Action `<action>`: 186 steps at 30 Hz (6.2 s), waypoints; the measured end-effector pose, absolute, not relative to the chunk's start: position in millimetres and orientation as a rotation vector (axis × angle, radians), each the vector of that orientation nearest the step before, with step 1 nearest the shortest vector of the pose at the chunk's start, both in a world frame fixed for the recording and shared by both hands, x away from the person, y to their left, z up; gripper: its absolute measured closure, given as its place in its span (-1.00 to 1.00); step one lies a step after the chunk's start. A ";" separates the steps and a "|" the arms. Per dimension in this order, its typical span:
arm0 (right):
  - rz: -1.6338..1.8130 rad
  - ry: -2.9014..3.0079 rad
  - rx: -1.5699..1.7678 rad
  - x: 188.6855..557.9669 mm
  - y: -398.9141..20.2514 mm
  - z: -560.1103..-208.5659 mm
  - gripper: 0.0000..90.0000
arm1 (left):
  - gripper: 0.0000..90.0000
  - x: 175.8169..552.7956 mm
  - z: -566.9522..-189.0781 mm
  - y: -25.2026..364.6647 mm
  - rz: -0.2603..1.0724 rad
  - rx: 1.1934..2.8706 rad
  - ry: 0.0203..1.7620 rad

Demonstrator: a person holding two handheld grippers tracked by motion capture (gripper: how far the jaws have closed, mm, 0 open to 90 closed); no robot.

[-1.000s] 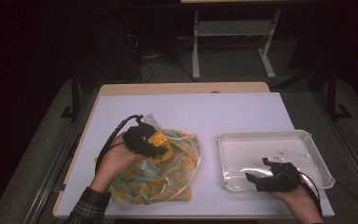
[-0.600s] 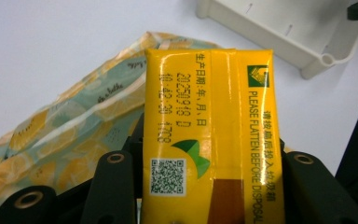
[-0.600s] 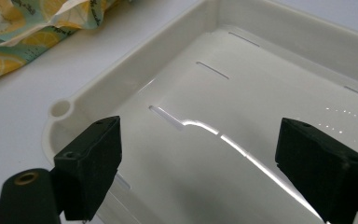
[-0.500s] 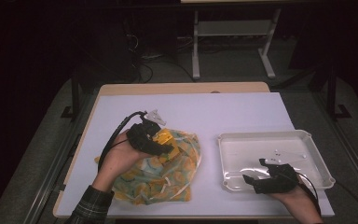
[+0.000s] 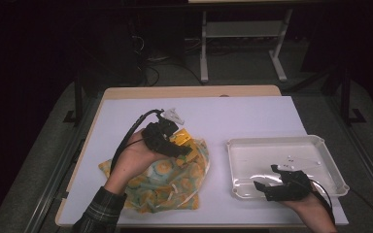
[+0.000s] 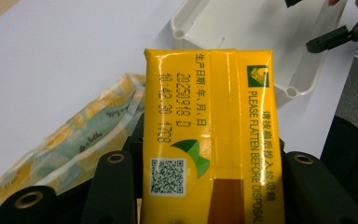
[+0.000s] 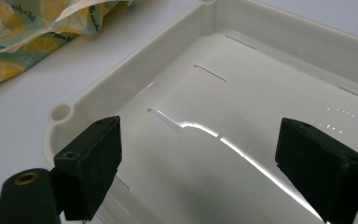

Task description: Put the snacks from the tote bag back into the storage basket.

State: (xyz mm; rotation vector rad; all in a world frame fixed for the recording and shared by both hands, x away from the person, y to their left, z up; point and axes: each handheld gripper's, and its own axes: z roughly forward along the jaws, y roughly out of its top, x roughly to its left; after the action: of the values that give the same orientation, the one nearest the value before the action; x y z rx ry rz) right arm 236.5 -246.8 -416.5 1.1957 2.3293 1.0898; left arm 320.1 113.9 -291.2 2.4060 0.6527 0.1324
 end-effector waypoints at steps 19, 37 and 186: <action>1.109 2.321 1.203 235.4 -248.3 -416.4 -0.68 | 0.21 327.9 -292.9 76.6 0.094 2.392 0.597; 1.114 2.326 1.194 235.3 -247.1 -416.2 -0.68 | 0.21 337.4 -305.9 40.6 0.068 2.379 0.571; 1.100 2.326 1.212 244.6 -245.4 -414.8 -0.70 | -0.39 307.2 -345.4 140.4 0.263 2.297 0.612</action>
State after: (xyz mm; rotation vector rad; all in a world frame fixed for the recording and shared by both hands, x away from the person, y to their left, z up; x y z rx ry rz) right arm 244.6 -245.4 -414.8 1.2116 2.3263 1.1001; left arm 307.2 140.4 -345.4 2.2971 0.6122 0.2631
